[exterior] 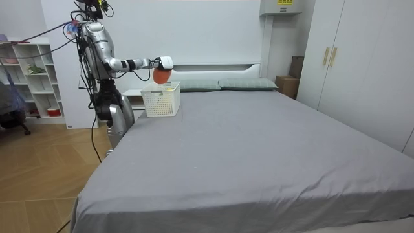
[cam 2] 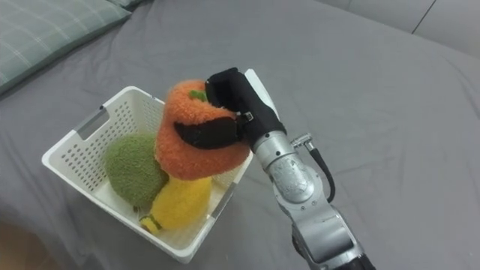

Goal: Collect toys from the bed

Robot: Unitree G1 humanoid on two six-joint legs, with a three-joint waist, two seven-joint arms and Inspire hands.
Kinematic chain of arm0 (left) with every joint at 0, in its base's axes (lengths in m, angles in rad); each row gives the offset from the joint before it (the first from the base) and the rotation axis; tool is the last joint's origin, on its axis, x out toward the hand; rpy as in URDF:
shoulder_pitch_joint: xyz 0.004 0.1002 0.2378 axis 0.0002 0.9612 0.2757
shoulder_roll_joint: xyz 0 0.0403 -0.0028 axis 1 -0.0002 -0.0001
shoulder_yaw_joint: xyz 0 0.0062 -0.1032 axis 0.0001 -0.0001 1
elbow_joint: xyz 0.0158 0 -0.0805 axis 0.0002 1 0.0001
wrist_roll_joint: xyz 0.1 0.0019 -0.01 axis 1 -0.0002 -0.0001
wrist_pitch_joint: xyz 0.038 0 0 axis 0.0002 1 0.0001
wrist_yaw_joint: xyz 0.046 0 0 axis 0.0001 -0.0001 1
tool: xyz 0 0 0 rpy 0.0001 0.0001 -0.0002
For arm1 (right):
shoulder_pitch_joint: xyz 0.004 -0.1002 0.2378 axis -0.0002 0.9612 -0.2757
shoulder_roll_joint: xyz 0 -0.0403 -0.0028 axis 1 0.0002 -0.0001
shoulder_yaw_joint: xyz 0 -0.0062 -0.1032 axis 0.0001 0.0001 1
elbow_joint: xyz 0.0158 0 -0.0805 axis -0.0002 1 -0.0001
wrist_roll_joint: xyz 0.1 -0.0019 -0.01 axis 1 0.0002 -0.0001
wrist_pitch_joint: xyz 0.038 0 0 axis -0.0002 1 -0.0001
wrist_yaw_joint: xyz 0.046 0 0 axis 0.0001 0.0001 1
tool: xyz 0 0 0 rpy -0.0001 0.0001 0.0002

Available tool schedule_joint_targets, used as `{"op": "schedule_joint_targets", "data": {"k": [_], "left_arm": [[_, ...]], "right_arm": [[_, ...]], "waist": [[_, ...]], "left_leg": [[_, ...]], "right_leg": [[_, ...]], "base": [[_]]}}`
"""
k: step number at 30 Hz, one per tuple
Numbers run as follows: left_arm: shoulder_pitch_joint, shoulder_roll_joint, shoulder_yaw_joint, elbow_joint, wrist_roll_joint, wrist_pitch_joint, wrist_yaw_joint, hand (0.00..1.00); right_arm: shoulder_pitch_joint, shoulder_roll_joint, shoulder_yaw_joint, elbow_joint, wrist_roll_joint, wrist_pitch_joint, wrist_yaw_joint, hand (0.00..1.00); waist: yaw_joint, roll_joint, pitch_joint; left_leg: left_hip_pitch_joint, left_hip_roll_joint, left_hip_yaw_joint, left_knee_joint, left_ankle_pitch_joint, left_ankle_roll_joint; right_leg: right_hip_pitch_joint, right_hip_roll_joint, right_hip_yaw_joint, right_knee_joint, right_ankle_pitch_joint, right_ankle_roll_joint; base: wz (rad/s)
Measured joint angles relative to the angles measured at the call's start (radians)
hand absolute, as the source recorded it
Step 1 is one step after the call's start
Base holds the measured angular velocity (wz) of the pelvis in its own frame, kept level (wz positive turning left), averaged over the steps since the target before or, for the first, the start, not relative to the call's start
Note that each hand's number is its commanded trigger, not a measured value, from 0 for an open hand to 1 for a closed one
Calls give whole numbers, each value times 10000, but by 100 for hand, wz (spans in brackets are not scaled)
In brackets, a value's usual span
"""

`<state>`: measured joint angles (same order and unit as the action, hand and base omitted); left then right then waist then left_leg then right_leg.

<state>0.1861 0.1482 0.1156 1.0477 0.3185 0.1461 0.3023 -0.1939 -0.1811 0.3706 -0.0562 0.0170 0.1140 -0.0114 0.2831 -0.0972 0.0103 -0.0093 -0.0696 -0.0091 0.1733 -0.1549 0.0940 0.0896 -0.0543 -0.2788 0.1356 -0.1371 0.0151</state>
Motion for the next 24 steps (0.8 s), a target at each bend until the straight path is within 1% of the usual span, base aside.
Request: {"op": "schedule_joint_targets", "data": {"k": [4,5,6,7,11,17,22,24], "left_arm": [[28,-5,-4,-110,19,1,-15,0],[27,-6,-13,-156,9,14,-15,0],[22,-11,-16,-231,9,28,-17,0],[18,-13,-26,-307,8,42,-18,0],[16,-13,-29,-463,8,62,-25,0],[63,-17,-71,-454,2,76,-25,0],[72,-56,-211,-453,-13,89,-102,0],[39,-148,-214,-459,-12,141,-125,0]], "right_arm": [[0,-122,0,34,-6,-1,20,0],[0,-121,6,139,-11,-6,31,36],[0,-117,14,344,-20,-5,65,60],[1,-115,26,550,-37,23,127,100],[1,-88,31,927,-41,205,294,100],[2,-44,77,1451,-273,202,390,100],[10,-77,430,1973,-466,236,503,100],[10,-59,491,1973,-537,295,584,100]], "waist": [[5,-1,0],[-6,-2,0],[-4,-5,0],[-4,-11,-1],[-30,-31,4],[-26,-91,30],[-23,-78,38],[-15,-24,58]], "left_leg": [[-6,0,-3,4,0,0],[-6,1,-3,10,0,0],[-10,1,-2,37,0,0],[-16,0,-3,73,0,0],[-46,-1,-2,55,-1,-1],[-47,-5,-10,80,-2,-1],[-150,-20,-53,138,-4,1],[-153,-34,-76,145,-4,2]], "right_leg": [[-17,0,0,2,-1,1],[-14,4,7,1,-1,1],[-14,4,8,1,0,1],[-14,6,10,1,-1,1],[-9,9,11,3,-1,1],[9,13,16,8,0,1],[-52,7,12,4,-1,2],[-50,1,14,5,-4,7]], "base": [[0],[0],[0],[0],[0],[0],[1],[3]]}}
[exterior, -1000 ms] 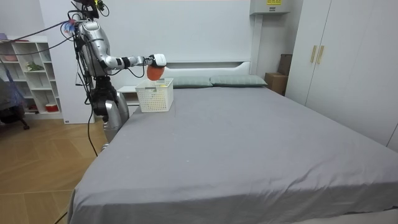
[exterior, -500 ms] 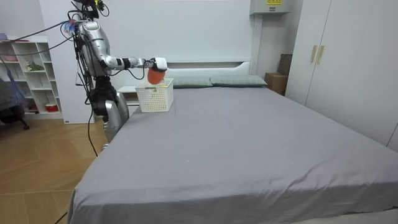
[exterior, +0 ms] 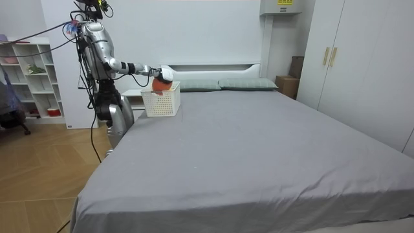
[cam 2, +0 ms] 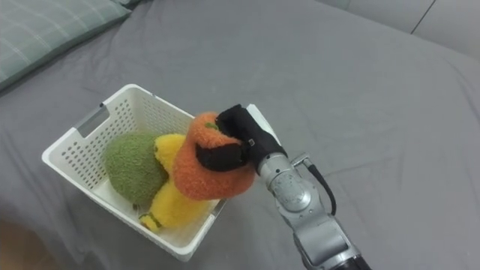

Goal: Collect toys from the bed

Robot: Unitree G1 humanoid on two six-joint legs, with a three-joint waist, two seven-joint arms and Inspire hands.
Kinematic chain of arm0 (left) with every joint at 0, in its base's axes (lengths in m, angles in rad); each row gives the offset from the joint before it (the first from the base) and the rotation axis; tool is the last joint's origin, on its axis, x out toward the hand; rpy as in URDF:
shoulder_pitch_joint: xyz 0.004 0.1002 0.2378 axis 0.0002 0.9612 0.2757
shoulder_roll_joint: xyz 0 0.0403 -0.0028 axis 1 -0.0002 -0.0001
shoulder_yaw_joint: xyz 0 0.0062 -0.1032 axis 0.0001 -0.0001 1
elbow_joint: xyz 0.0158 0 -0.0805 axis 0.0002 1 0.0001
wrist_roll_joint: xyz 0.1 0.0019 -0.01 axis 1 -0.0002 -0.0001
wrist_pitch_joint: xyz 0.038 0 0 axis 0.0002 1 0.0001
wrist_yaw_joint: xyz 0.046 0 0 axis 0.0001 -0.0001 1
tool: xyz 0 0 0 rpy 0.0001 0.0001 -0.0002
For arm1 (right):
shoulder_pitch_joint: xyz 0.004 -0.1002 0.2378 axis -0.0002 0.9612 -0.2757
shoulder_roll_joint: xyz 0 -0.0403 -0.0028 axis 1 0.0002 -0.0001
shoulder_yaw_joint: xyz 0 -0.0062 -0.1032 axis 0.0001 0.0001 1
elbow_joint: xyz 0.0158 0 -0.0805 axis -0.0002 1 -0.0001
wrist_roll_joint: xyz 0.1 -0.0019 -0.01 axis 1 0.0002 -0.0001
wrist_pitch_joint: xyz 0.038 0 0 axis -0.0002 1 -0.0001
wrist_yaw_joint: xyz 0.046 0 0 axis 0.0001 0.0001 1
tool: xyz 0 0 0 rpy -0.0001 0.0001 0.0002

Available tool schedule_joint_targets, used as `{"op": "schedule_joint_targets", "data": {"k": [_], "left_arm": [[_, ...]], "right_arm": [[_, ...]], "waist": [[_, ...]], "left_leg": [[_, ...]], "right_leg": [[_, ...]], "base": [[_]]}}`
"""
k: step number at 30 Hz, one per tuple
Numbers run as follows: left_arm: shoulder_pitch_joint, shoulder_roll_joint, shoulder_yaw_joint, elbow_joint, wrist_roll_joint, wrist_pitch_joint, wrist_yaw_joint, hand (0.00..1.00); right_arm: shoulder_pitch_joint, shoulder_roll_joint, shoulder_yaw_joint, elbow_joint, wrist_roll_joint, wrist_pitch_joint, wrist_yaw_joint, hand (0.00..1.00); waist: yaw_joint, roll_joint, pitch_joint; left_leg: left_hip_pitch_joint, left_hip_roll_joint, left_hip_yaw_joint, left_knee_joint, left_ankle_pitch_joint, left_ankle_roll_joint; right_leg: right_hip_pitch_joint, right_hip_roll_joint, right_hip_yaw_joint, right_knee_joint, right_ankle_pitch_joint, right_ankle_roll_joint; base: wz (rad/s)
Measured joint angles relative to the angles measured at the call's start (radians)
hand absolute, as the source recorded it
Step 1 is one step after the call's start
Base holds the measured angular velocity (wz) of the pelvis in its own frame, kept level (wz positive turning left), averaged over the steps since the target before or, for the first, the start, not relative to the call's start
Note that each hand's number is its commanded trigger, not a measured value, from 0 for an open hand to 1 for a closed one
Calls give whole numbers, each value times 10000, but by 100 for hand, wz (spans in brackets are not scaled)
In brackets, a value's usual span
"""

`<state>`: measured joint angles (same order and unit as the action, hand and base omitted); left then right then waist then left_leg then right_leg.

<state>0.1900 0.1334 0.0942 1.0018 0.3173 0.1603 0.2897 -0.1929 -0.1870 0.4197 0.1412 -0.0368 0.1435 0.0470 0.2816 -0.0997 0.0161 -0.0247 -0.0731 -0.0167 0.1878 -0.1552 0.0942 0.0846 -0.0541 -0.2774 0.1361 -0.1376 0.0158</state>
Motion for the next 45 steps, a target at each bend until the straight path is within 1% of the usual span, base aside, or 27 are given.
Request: {"op": "schedule_joint_targets", "data": {"k": [3,4,6,8,9,13,24,41,45], "left_arm": [[-5,-22,-1,0,0,46,-117,0],[-4,-23,-1,0,0,56,-138,0],[-10,-24,-3,0,1,73,-166,0],[-16,-24,-3,-3,2,74,-166,0],[-18,-25,-2,-5,2,74,-166,0],[-23,-24,-4,-7,1,74,-166,0],[-16,-25,5,-6,5,92,-157,0],[-19,-26,25,-4,12,54,-142,0],[-26,-28,61,-17,11,55,-164,0]], "right_arm": [[0,5,10,0,-64,0,1,55],[0,5,10,0,-76,0,1,43],[0,5,10,0,-105,0,1,13],[0,6,10,0,-108,0,1,6],[0,6,10,0,-108,0,1,1],[0,18,11,0,-105,0,1,0],[1,173,13,1,-124,3,2,0],[9,226,-17,-20,-175,1,5,0],[10,214,-176,-266,-247,1,1,0]], "waist": [[11,23,5],[11,28,5],[7,60,-5],[6,99,-19],[6,126,-25],[9,173,-23],[0,133,-48],[-36,123,-42],[-53,126,-47]], "left_leg": [[-1,-8,-27,2,1,0],[-1,-9,-28,2,1,1],[3,-18,-41,3,2,2],[12,-29,-59,3,3,5],[15,-38,-74,3,7,11],[6,-62,-115,16,13,20],[22,-71,-136,23,16,23],[143,-76,-146,22,15,23],[60,-76,-146,33,14,24]], "right_leg": [[6,-2,0,0,-4,5],[6,-3,0,0,-4,6],[13,-7,0,-3,-5,8],[28,-14,-1,-4,-10,15],[37,-21,-2,-4,-15,22],[45,-37,-2,-2,-25,38],[69,-40,0,-3,-26,39],[191,-46,1,-5,-27,42],[110,-51,1,-2,-27,42]], "base": [[0],[0],[0],[2],[0],[3],[0],[0],[0]]}}
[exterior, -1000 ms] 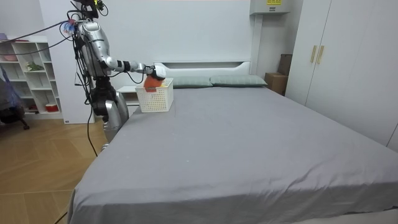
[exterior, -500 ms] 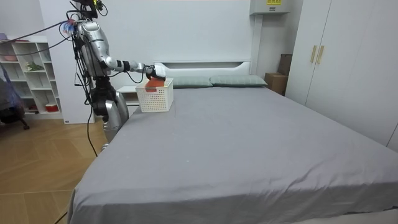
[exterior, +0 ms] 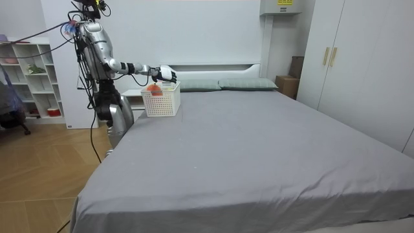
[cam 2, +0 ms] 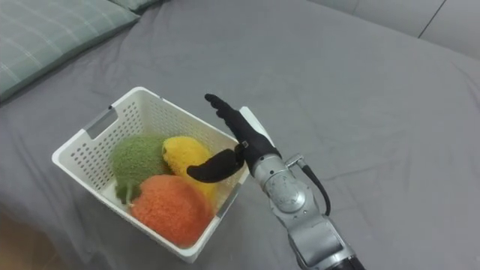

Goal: Collect toys from the bed

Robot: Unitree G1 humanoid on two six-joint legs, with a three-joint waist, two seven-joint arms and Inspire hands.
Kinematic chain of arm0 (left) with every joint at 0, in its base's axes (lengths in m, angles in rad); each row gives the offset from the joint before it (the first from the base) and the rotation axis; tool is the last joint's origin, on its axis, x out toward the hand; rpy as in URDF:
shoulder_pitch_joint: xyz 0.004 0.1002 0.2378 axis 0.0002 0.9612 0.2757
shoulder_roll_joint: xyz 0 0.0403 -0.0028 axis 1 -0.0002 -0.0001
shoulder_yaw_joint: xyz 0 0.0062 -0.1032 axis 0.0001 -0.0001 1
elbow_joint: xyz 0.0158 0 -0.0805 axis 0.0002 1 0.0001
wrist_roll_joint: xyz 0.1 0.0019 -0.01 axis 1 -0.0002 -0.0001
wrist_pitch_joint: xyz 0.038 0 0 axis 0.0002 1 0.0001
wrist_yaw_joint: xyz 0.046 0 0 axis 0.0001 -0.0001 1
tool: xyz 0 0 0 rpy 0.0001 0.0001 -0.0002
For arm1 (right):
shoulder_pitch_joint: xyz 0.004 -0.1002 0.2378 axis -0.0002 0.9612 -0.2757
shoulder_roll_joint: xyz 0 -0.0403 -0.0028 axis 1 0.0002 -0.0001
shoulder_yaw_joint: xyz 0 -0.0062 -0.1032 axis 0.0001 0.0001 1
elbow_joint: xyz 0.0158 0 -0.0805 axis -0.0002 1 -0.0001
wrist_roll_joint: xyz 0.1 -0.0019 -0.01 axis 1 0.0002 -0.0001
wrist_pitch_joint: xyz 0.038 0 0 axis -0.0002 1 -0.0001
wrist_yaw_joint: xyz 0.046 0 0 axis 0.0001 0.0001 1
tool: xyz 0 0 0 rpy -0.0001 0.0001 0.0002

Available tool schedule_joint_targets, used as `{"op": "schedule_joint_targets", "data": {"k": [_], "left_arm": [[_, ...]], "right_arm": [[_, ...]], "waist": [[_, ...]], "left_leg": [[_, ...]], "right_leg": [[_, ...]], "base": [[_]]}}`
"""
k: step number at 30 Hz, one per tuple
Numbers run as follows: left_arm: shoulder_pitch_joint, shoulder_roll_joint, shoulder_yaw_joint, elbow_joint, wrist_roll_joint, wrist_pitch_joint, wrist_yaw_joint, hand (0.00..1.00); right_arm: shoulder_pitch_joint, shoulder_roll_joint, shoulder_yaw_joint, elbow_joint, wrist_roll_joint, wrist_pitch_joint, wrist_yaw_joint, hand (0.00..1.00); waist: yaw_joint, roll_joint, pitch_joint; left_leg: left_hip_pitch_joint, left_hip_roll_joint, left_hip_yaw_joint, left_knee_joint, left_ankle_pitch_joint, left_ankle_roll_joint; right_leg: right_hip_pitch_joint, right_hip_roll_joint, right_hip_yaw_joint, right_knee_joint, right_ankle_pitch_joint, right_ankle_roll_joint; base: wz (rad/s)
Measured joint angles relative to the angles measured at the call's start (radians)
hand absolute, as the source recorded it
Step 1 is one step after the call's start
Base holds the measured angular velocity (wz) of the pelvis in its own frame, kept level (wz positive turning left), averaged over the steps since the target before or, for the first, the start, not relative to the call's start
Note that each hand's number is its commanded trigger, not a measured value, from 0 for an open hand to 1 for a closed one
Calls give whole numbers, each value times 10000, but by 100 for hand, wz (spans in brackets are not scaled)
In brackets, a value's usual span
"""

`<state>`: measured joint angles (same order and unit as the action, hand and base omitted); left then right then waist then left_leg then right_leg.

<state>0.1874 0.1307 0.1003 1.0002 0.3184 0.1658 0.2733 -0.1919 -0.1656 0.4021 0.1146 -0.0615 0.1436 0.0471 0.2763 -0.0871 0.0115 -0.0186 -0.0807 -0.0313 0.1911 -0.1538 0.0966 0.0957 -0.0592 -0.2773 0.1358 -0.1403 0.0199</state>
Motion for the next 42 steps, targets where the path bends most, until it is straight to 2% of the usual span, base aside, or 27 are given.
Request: {"op": "schedule_joint_targets", "data": {"k": [3,5,6,8,13,16,18,22,24,30,33,40,42], "left_arm": [[-1,-7,58,-14,-4,6,-2,0],[16,-24,151,-13,-3,15,-2,0],[17,-16,164,-15,-3,21,-2,0],[16,-14,176,-68,-13,19,2,0],[14,-20,157,16,-32,-238,320,0],[69,-32,185,66,-119,-388,468,0],[84,-138,430,93,-160,-537,512,0],[216,-188,546,95,-321,-648,733,0],[290,-190,639,97,-320,-642,734,0],[338,-190,933,89,-324,-641,724,0],[413,-189,1053,81,-285,-642,706,0],[521,-227,1230,9,-317,-640,902,0],[507,-235,1242,-56,-313,-642,924,0]], "right_arm": [[23,-2,-61,-128,-43,-5,-6,0],[169,1,-158,-209,50,-3,-7,0],[316,2,-307,-337,171,-4,-9,0],[556,-31,-529,-529,229,-10,-115,0],[1156,-312,-1172,-920,473,-116,-533,0],[1447,-296,-1708,-964,650,-400,-923,0],[1845,-287,-2217,-960,677,-651,-1160,0],[2293,-322,-2977,-948,1122,-681,-1744,0],[2521,-328,-3526,-916,1187,-682,-2095,0],[2807,-329,-4611,-645,2064,-754,-2977,0],[3070,-329,-5094,-437,2268,-804,-3279,0],[3781,-227,-5393,733,2426,-891,-3784,0],[3898,-208,-5405,1270,2457,-932,-3906,0]], "waist": [[-106,4,-9],[-244,-28,-52],[-289,11,-30],[-393,-4,-42],[-713,5,-48],[-997,65,-33],[-1144,171,-88],[-1437,303,-115],[-1678,361,-111],[-2148,355,-122],[-2212,366,-117],[-2687,385,-150],[-2712,423,-167]], "left_leg": [[-71,-3,1,64,1,0],[-57,-6,1,64,6,9],[-53,-7,3,66,7,10],[-39,-7,11,68,8,12],[-22,7,110,41,7,14],[120,23,194,-2,5,15],[159,38,290,-18,-10,32],[235,61,484,-40,-30,60],[298,72,564,-70,-33,66],[309,146,866,-107,-42,65],[377,188,1056,-194,-50,50],[510,225,1256,-278,-71,43],[583,286,1609,-348,-85,41]], "right_leg": [[-72,0,-1,2,0,0],[-48,-6,-12,2,0,1],[-38,-8,-10,2,0,1],[-48,-11,5,2,0,1],[-65,-9,121,7,0,2],[19,-5,209,9,1,3],[28,-7,305,23,11,18],[27,-28,364,82,12,33],[-10,-23,546,161,7,40],[-113,19,817,193,7,40],[-145,64,1027,174,11,33],[-181,94,1222,183,12,31],[-302,138,1543,200,21,24]], "base": [[0],[2],[0],[0],[-6],[-9],[-14],[-13],[-14],[-14],[-16],[-10],[-44]]}}
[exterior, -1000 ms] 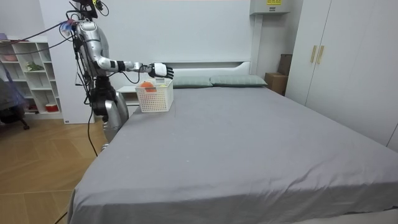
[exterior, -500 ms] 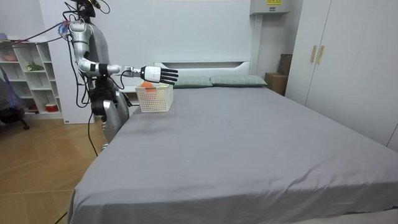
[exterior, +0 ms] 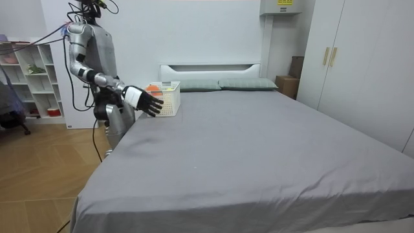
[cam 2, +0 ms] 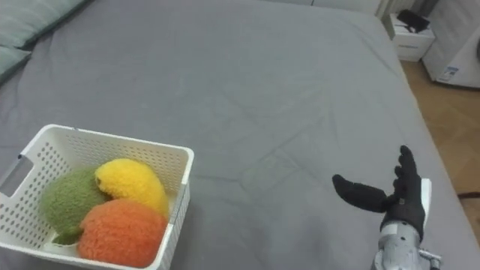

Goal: Collect toys from the bed

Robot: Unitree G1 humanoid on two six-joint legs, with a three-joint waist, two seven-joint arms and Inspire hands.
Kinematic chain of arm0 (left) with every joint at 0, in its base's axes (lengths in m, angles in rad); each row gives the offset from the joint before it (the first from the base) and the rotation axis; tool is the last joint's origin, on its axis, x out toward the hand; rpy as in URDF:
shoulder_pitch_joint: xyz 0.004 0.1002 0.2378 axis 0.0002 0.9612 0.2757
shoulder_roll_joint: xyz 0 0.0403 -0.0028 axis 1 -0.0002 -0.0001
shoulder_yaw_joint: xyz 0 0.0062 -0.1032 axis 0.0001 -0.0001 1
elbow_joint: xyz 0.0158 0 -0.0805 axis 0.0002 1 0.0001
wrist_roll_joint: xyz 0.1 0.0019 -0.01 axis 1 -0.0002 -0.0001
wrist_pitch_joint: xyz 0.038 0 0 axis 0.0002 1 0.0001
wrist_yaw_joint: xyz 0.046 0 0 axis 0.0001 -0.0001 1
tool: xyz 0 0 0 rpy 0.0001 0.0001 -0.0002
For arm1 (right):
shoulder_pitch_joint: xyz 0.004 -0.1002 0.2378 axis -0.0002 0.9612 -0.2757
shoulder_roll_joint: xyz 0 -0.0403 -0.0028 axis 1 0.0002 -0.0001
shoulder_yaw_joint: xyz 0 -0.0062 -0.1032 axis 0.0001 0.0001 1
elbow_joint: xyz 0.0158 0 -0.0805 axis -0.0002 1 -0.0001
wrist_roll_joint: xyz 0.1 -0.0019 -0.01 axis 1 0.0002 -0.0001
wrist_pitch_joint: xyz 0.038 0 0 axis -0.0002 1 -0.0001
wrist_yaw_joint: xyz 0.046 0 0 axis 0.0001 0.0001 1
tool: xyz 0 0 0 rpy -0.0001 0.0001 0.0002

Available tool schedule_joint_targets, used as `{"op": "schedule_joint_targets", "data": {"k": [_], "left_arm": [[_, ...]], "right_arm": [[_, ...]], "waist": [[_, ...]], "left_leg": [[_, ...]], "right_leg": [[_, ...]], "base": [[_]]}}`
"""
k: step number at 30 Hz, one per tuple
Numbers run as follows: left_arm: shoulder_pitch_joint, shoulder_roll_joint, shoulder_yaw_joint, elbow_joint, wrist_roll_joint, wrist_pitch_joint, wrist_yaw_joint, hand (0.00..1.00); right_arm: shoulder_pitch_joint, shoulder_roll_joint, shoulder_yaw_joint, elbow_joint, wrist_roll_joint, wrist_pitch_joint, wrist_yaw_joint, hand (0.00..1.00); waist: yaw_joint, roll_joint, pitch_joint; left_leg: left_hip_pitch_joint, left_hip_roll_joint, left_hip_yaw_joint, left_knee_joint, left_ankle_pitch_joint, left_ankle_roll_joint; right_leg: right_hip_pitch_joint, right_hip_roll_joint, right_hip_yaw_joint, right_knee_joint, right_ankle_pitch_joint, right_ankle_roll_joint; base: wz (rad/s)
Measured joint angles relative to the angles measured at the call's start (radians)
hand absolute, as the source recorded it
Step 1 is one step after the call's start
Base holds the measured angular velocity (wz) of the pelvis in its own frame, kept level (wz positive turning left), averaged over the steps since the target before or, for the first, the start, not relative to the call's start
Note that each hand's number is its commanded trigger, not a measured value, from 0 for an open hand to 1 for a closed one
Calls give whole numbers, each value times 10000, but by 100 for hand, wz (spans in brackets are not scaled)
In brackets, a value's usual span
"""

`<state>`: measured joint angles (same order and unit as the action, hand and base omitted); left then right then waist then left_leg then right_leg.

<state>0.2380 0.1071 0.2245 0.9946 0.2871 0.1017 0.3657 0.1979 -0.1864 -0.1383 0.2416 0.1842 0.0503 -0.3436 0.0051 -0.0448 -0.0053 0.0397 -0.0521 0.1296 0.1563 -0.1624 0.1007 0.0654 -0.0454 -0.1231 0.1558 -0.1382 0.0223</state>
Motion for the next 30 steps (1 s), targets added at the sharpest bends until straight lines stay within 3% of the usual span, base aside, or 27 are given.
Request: {"op": "schedule_joint_targets", "data": {"k": [3,11,16,21,26,30], "left_arm": [[-29,1,7,-63,-3,-13,179,0],[-120,11,87,119,-17,-48,154,0],[-54,17,304,224,-18,-60,133,0],[-27,15,379,316,0,-58,81,0],[42,69,478,420,301,24,-268,0],[9,81,441,430,300,245,-424,0]], "right_arm": [[293,-2,-52,687,205,-58,-141,0],[488,150,-879,3931,1645,-295,-274,0],[775,270,-1602,6635,2788,-348,-104,0],[767,324,-1581,8446,2802,-327,434,0],[620,322,-1249,10142,1331,77,1756,0],[228,310,-378,11101,-179,891,2747,0]], "waist": [[-69,39,-38],[-559,34,-8],[-735,-22,49],[-864,-6,63],[-817,27,63],[-806,51,46]], "left_leg": [[82,62,216,-81,-73,-33],[346,171,625,-161,-204,-77],[358,194,664,-216,-230,-107],[365,204,669,-208,-288,-180],[468,201,651,-204,-299,-198],[472,195,650,-187,-274,-160]], "right_leg": [[-124,62,234,55,8,-8],[-97,188,653,133,8,-14],[-114,223,664,130,5,-19],[-65,236,647,121,-15,-53],[34,236,648,122,-63,-88],[38,230,652,124,-108,-96]], "base": [[-30],[-17],[-3],[-2],[1],[0]]}}
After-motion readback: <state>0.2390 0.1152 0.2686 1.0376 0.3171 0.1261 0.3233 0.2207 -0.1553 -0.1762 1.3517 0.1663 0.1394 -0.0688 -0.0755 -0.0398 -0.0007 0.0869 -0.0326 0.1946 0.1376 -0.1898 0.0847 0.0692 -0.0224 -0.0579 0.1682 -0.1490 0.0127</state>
